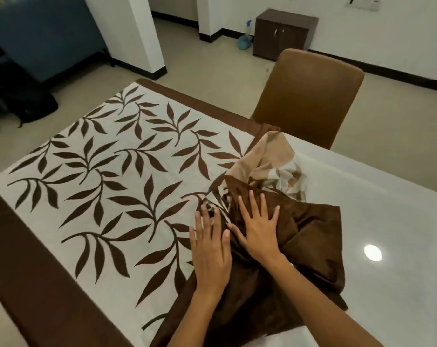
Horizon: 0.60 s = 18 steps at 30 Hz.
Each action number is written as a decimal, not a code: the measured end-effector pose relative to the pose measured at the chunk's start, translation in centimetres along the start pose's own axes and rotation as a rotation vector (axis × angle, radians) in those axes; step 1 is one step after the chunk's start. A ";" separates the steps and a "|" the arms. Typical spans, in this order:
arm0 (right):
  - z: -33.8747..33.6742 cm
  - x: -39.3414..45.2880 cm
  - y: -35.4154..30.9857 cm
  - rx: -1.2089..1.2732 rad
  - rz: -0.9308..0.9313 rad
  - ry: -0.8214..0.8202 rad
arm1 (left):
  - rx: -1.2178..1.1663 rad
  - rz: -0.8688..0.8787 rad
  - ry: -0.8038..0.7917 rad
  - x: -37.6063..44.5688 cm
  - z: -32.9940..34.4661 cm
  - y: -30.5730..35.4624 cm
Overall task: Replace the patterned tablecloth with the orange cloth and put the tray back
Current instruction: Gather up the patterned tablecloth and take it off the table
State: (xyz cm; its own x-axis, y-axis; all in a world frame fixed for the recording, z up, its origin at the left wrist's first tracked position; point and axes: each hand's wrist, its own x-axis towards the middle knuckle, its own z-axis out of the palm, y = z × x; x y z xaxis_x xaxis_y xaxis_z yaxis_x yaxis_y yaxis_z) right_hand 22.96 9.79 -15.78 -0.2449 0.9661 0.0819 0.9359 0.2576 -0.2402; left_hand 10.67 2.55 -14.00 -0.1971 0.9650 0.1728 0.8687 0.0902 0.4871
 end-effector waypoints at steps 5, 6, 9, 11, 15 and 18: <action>1.4 -0.5 0.4 -0.061 0.031 -0.064 | 0.094 0.109 -0.112 -2.5 2.6 -0.6; 1.4 -0.5 0.5 -0.066 0.032 -0.066 | 0.100 0.113 -0.136 -2.7 3.1 -0.9; 1.4 -1.2 1.0 -0.065 0.043 -0.060 | 0.112 0.114 -0.181 -2.7 3.8 -0.8; 1.4 -2.0 1.7 -0.057 0.048 -0.042 | 0.106 0.142 -0.214 -2.8 4.0 -0.2; 1.1 -3.7 3.1 -0.037 0.052 -0.004 | 0.075 0.184 -0.249 -3.6 4.2 0.7; 0.5 -5.3 4.1 -0.051 0.061 0.005 | 0.063 0.227 -0.282 -4.2 4.5 1.8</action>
State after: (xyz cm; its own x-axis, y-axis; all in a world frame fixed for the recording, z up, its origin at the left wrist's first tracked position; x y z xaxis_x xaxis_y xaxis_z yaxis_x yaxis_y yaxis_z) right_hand 27.99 5.78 -17.69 -0.1859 0.9798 0.0733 0.9607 0.1969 -0.1955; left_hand 15.07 -0.28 -17.68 0.1291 0.9913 0.0235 0.9040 -0.1274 0.4081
